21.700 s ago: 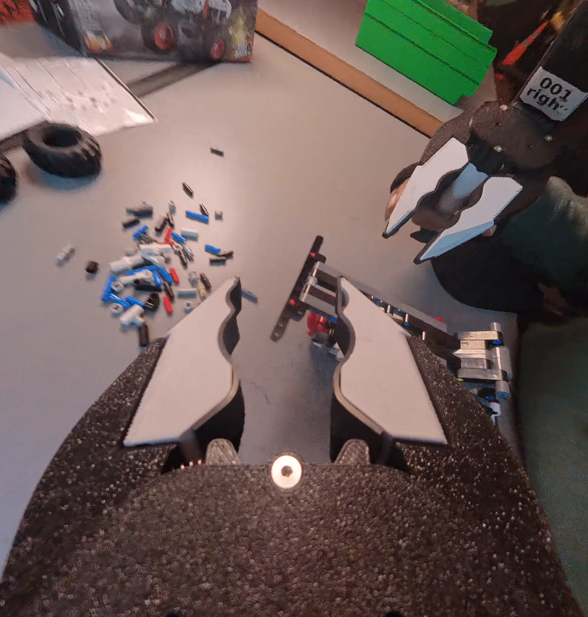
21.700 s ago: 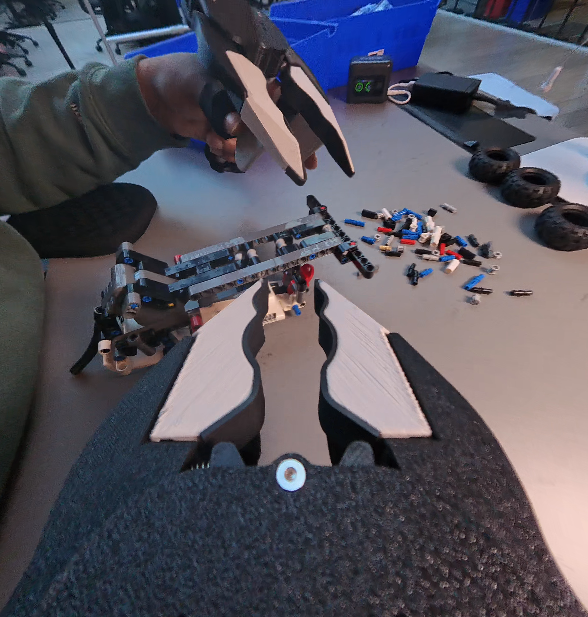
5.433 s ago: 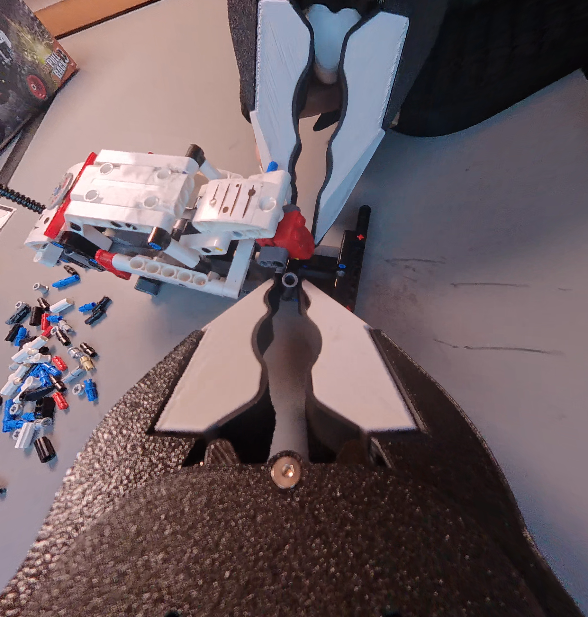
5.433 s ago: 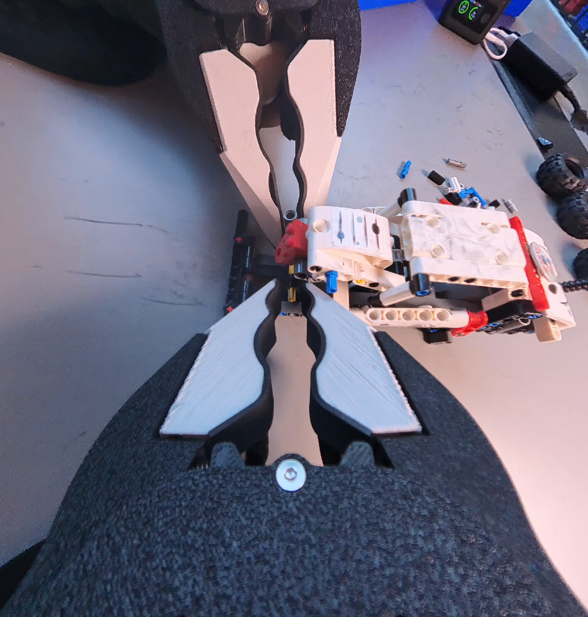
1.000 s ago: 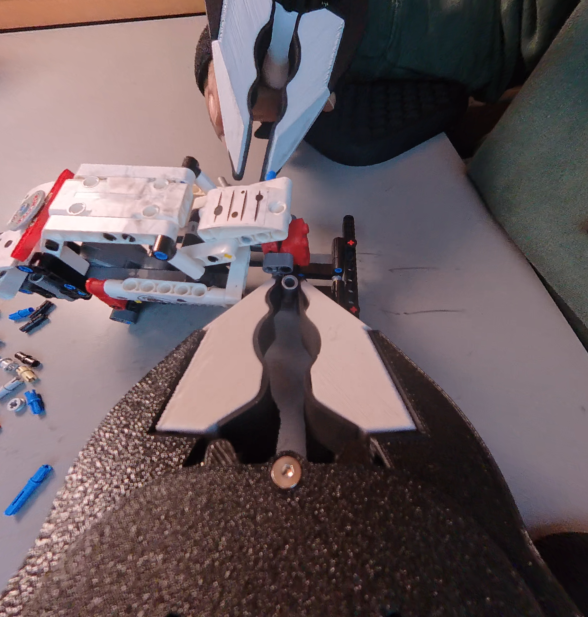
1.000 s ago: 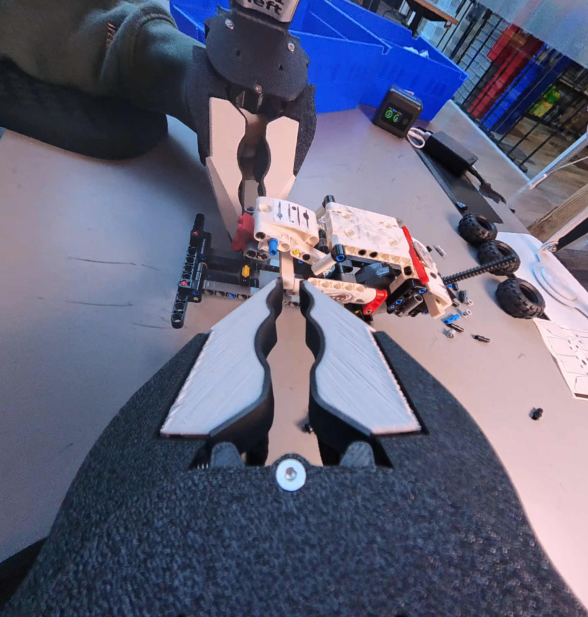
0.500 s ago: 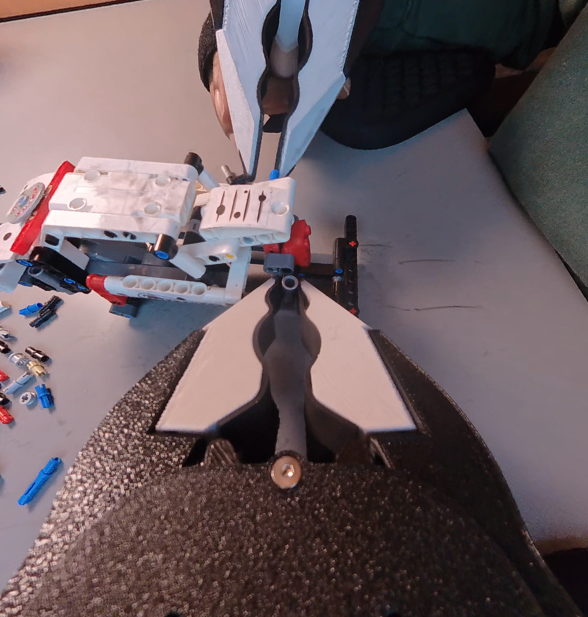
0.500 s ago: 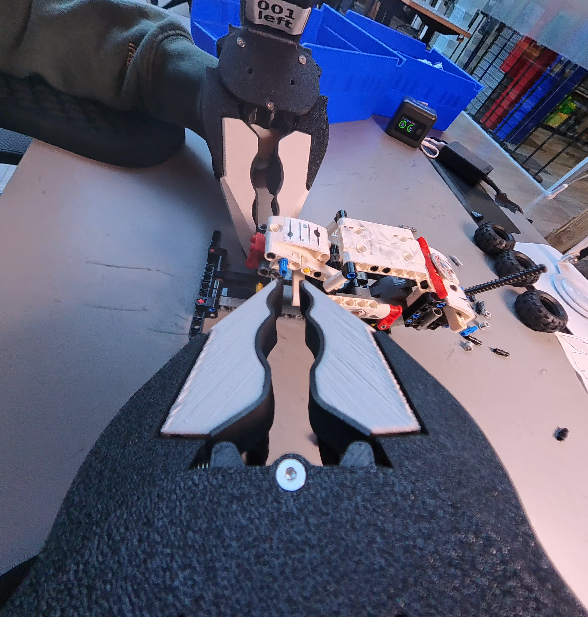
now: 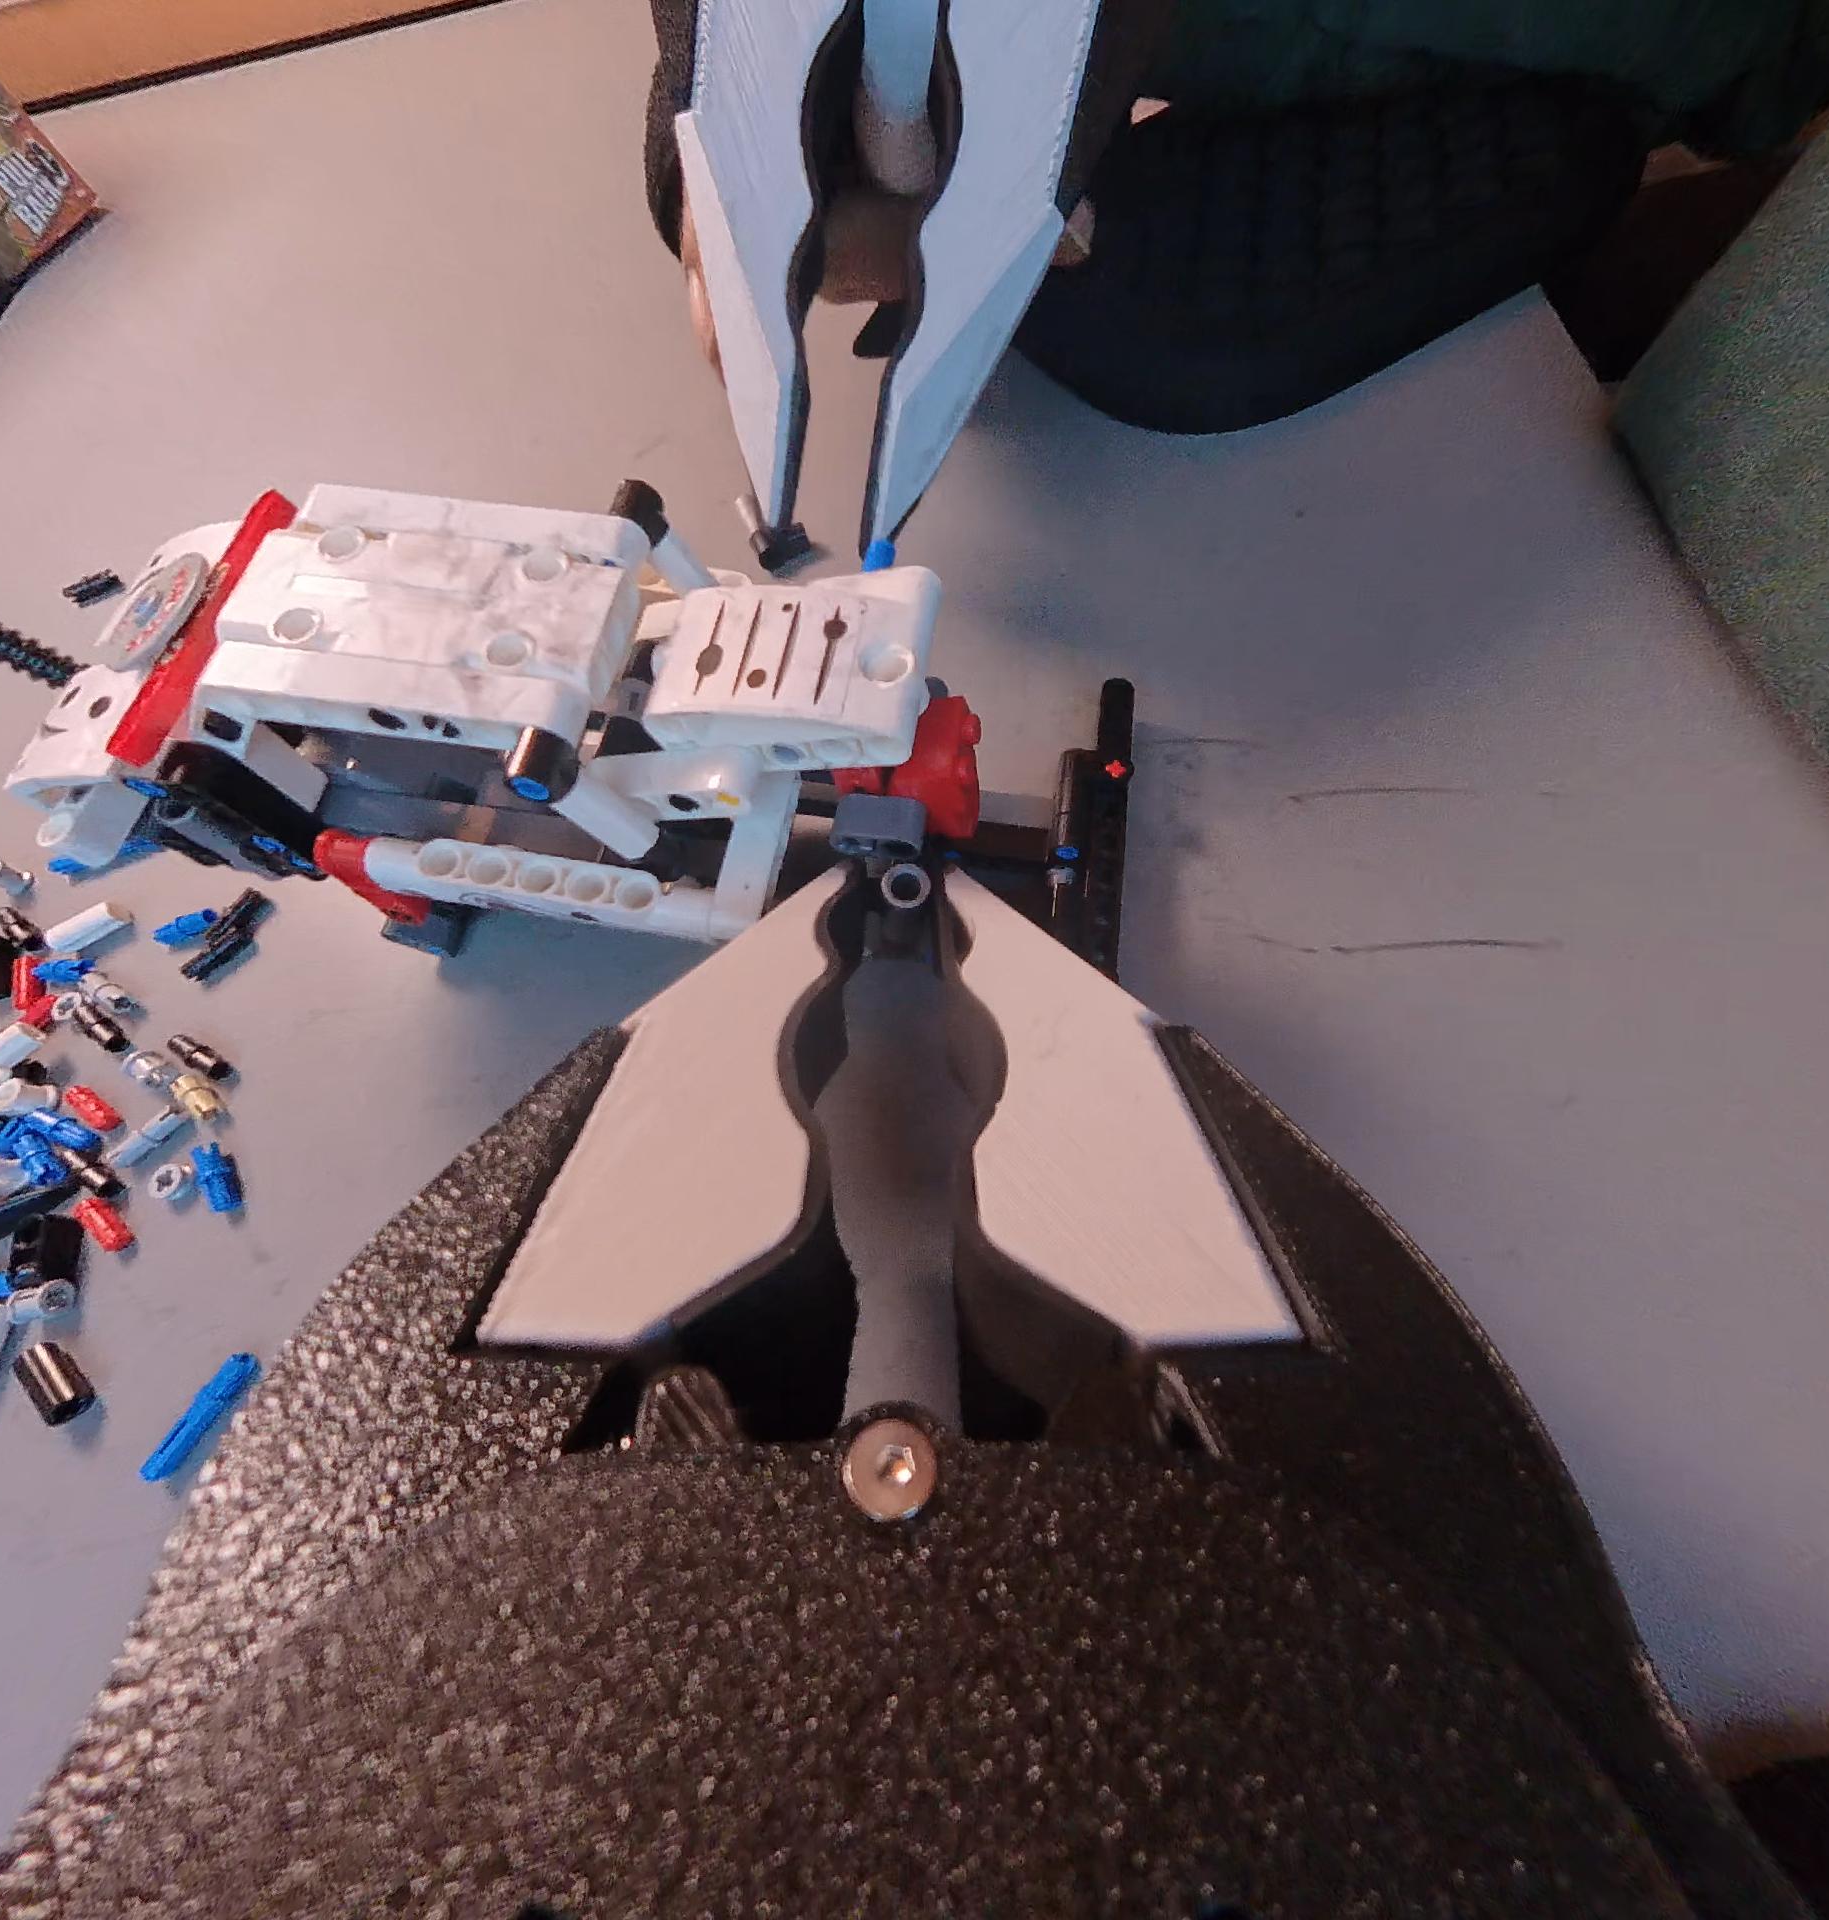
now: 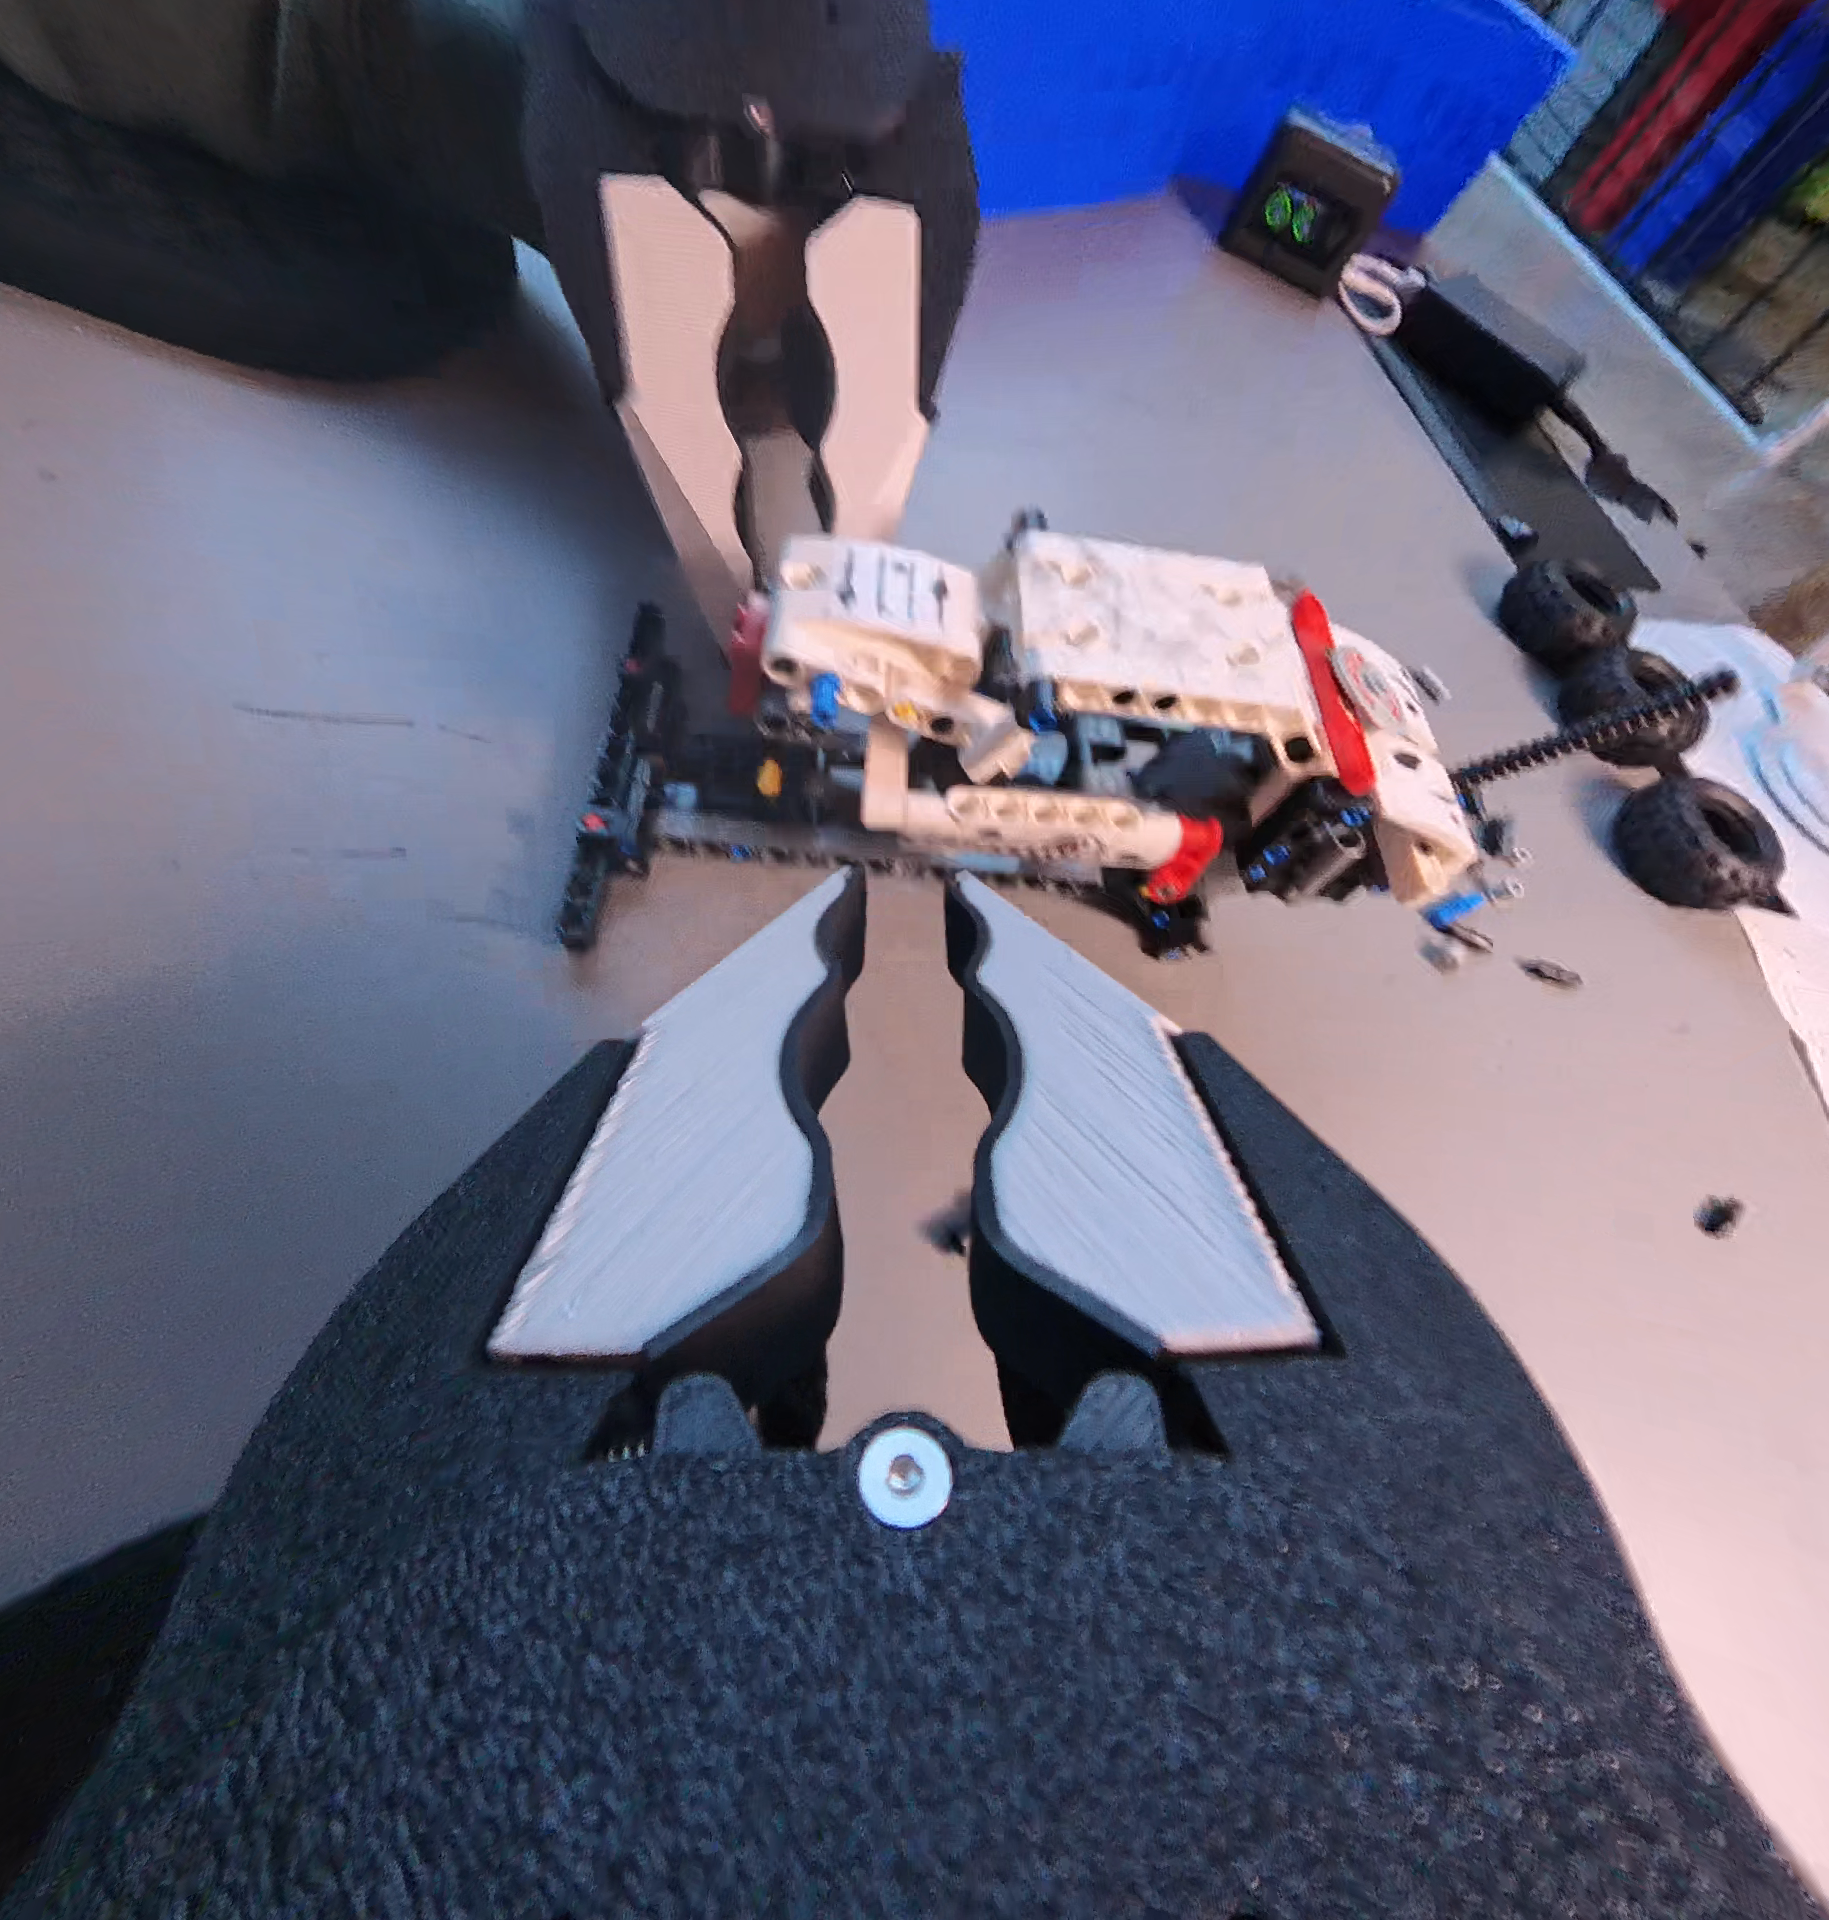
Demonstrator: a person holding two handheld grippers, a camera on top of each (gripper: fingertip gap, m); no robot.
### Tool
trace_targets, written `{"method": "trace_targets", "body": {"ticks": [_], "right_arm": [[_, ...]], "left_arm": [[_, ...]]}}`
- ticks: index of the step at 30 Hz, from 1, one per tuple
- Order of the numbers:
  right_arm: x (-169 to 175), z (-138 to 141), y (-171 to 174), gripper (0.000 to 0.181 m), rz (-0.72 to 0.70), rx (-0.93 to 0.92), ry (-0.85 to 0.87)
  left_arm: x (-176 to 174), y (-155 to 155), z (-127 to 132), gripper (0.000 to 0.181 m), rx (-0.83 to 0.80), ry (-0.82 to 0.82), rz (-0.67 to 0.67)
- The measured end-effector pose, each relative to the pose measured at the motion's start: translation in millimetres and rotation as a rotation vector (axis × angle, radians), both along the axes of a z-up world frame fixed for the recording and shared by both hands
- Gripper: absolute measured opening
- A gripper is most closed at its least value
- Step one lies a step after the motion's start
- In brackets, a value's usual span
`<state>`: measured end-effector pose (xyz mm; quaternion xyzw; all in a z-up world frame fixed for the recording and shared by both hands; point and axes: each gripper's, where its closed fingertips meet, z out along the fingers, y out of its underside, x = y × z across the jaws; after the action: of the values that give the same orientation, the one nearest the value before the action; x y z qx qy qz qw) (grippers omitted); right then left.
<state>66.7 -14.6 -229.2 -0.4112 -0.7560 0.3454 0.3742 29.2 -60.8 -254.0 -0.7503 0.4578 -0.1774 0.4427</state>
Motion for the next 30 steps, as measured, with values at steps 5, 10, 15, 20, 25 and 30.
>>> {"method": "trace_targets", "body": {"ticks": [5,10,15,20,25,30], "right_arm": [[28.4,-29.5,53.3,0.031,-0.177,0.012,-0.210],[36.7,-46.7,61.6,0.037,-0.206,-0.012,-0.309],[39.4,-50.0,54.7,0.021,-0.173,-0.090,-0.345],[36.5,-47.2,49.3,0.015,-0.145,-0.006,-0.322],[6.6,4.7,5.9,0.014,-0.020,0.033,-0.042],[-11.0,51.7,-24.1,0.014,0.017,0.120,0.209]], "left_arm": [[-17.1,10.5,0.1,0.012,0.030,0.030,0.091],[-47.6,31.1,1.6,0.017,0.047,0.084,0.267],[-70.9,27.4,24.8,0.018,0.075,-0.017,0.342],[-56.6,23.1,71.0,0.017,0.200,-0.181,0.338],[-9.7,11.6,76.6,0.022,0.000,-0.372,0.251],[15.9,7.1,70.1,0.029,-0.238,-0.569,0.207]]}}
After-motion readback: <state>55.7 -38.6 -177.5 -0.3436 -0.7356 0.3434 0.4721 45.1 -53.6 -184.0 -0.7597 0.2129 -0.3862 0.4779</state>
